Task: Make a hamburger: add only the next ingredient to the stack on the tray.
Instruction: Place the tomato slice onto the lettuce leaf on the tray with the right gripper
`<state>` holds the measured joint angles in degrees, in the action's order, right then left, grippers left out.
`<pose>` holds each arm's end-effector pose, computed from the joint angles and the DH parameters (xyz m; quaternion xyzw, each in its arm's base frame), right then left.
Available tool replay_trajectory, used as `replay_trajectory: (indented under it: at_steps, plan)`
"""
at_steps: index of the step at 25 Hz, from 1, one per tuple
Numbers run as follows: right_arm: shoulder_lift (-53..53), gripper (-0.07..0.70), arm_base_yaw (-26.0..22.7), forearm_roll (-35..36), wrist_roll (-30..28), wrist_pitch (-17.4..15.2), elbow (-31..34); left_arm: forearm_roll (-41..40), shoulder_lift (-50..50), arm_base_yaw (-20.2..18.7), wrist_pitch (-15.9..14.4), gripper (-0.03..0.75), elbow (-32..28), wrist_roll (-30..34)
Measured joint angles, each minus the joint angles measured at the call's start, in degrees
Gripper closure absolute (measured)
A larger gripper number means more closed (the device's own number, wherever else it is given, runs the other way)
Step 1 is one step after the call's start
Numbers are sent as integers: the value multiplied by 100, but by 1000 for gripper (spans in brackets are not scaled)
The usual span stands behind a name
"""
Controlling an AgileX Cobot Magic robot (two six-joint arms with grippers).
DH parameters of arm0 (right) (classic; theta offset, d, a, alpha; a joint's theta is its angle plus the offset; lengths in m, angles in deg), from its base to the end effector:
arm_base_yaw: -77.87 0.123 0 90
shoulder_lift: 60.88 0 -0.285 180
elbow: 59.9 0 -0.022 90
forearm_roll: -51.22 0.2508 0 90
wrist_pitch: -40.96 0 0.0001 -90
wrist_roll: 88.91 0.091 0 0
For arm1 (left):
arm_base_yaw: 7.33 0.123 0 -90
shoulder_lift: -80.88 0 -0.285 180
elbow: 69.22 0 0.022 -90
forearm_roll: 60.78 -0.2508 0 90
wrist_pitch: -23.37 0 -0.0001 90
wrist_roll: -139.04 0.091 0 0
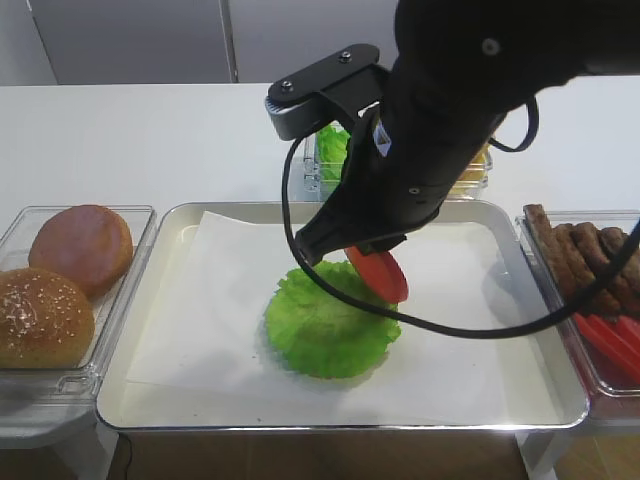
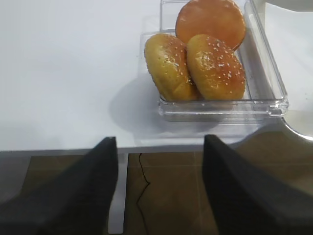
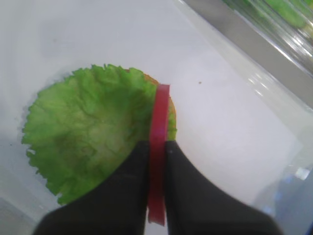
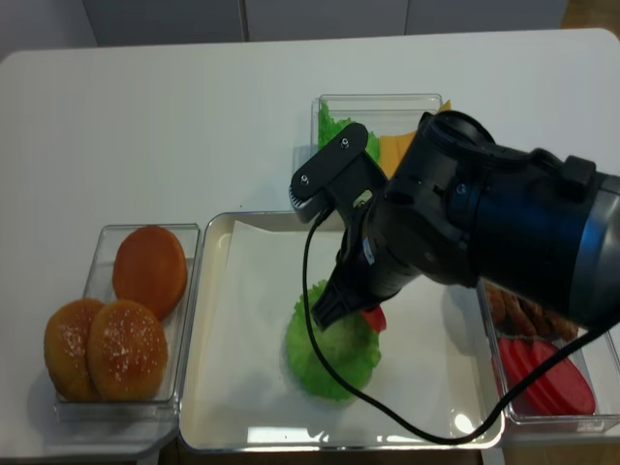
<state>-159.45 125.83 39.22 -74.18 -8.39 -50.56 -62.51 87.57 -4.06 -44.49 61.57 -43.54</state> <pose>0.2273 0.2306 0.2661 -0.3278 0.9197 0.0241 0.2149 -0.0123 0.0018 0.2644 -0.0466 0.8806 0.0179 0.4712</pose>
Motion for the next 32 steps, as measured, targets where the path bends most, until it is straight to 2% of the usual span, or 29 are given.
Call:
replay_trajectory:
  at_steps: [14,18,24,32]
  plan:
    - [-147,559,0,188,-72,60,-44,0,0,0,0,304,0,0]
    - [-147,528,0,356,-83,63,-44,0,0,0,0,304,0,0]
    - [-147,351,0,716,-83,-45,-44,0,0,0,0,304,0,0]
    - [-147,52,0,975,-83,-249,-44,0,0,0,0,304,0,0]
